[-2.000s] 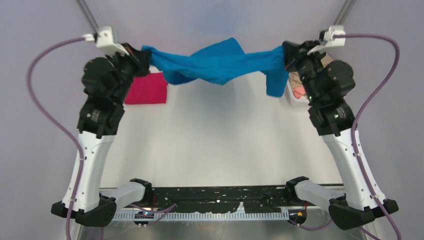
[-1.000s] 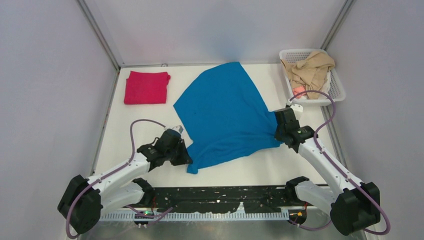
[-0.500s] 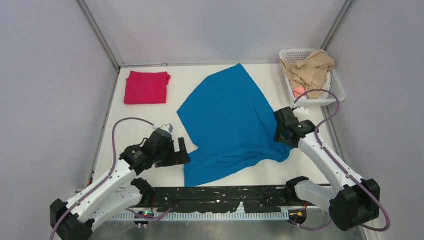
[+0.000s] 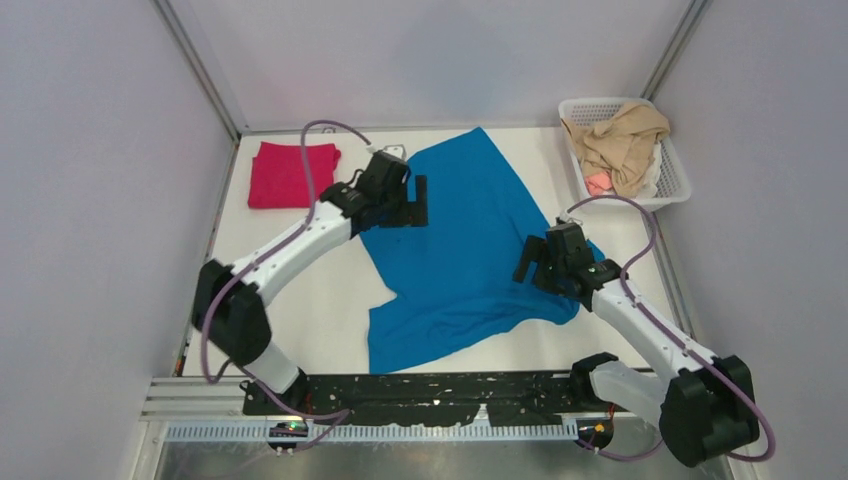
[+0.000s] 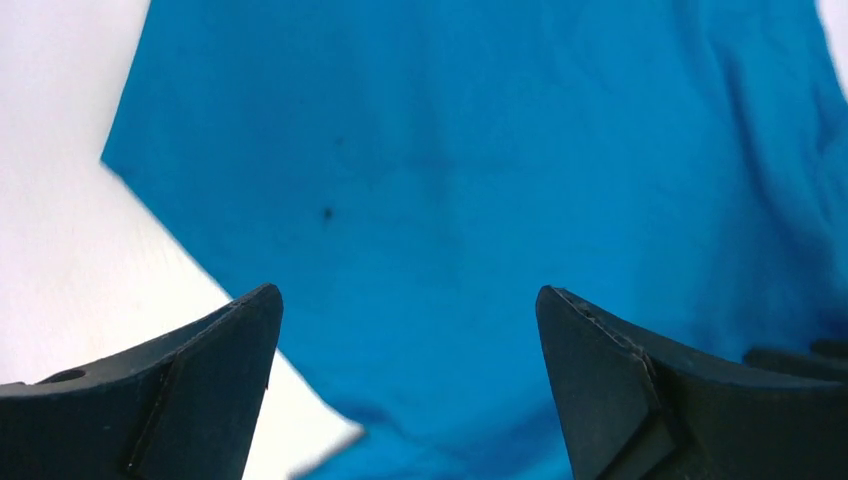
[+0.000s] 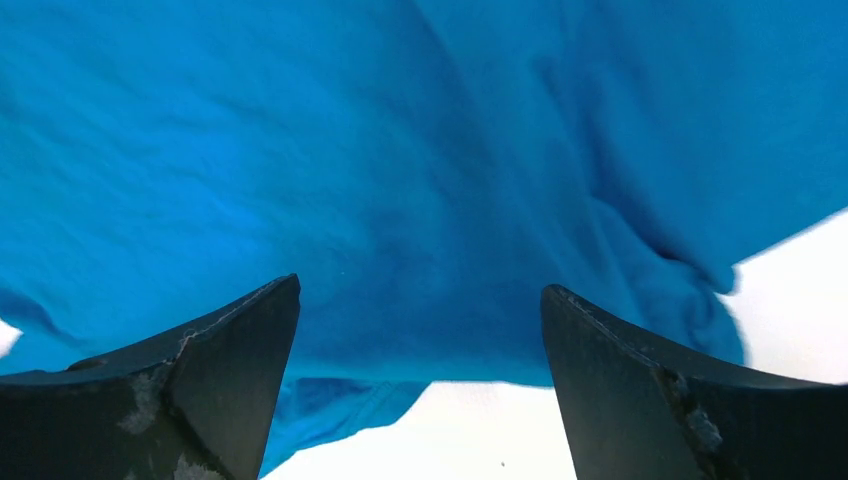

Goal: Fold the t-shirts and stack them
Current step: Flatten out the tshirt

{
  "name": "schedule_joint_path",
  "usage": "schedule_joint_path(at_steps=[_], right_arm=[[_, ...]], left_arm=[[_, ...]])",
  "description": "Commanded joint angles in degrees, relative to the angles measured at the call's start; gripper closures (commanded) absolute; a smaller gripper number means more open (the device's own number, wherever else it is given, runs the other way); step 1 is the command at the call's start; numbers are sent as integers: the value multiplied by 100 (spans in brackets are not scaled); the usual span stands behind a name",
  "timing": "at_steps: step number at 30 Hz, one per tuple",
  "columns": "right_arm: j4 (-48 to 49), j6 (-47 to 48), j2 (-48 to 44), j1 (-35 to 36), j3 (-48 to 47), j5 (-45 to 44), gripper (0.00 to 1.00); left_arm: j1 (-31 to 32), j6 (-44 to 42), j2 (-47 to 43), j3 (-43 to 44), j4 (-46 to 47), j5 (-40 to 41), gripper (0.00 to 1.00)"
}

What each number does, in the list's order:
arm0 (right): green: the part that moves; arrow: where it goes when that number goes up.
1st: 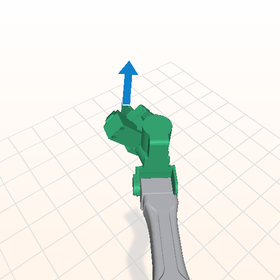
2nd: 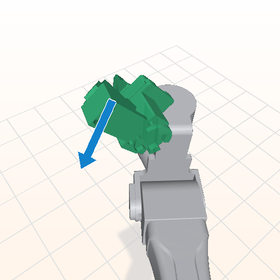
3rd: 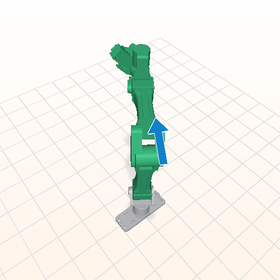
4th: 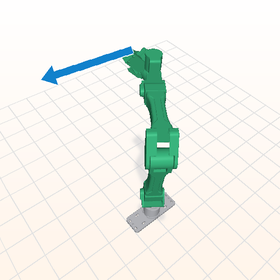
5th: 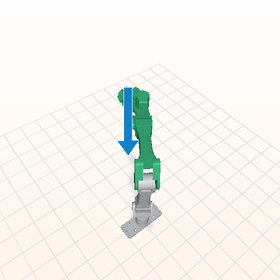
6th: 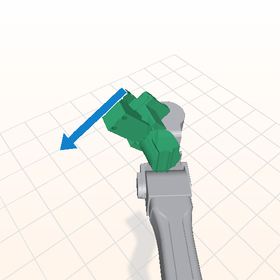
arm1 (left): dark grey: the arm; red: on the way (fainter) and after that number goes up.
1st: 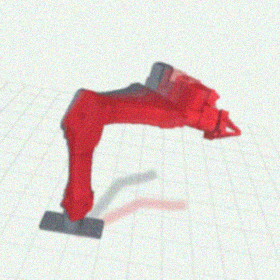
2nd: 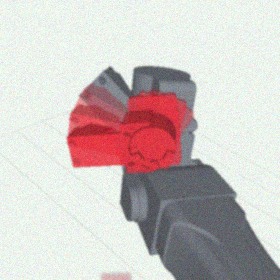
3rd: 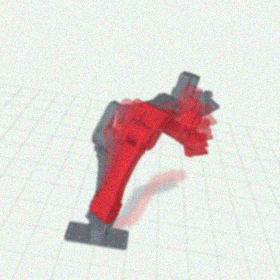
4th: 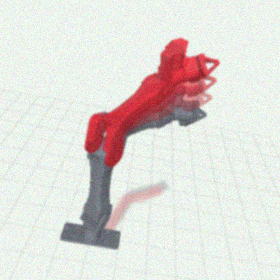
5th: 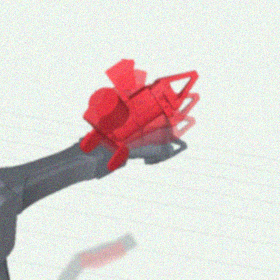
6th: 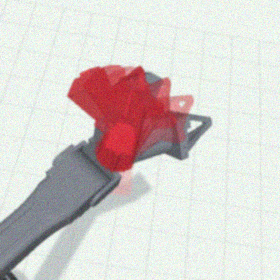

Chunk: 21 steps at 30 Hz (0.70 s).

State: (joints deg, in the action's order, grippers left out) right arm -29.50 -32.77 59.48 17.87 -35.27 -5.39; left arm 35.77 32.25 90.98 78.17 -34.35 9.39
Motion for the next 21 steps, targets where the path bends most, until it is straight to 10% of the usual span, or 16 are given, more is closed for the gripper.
schedule_joint_path(at_steps=[1, 10, 21], right_arm=[[906, -185, 559, 15, 108, 157, 5], [811, -66, 2215, -50, -490, -269, 5], [6, 558, 4367, -276, -2975, -112, 5]], left_arm=[[-404, -560, 1319, 1167, -394, -240, 0], [-606, -522, 2622, 1607, -578, -1394, 0], [-646, 9, 1695, -1208, 316, -2081, 1]])
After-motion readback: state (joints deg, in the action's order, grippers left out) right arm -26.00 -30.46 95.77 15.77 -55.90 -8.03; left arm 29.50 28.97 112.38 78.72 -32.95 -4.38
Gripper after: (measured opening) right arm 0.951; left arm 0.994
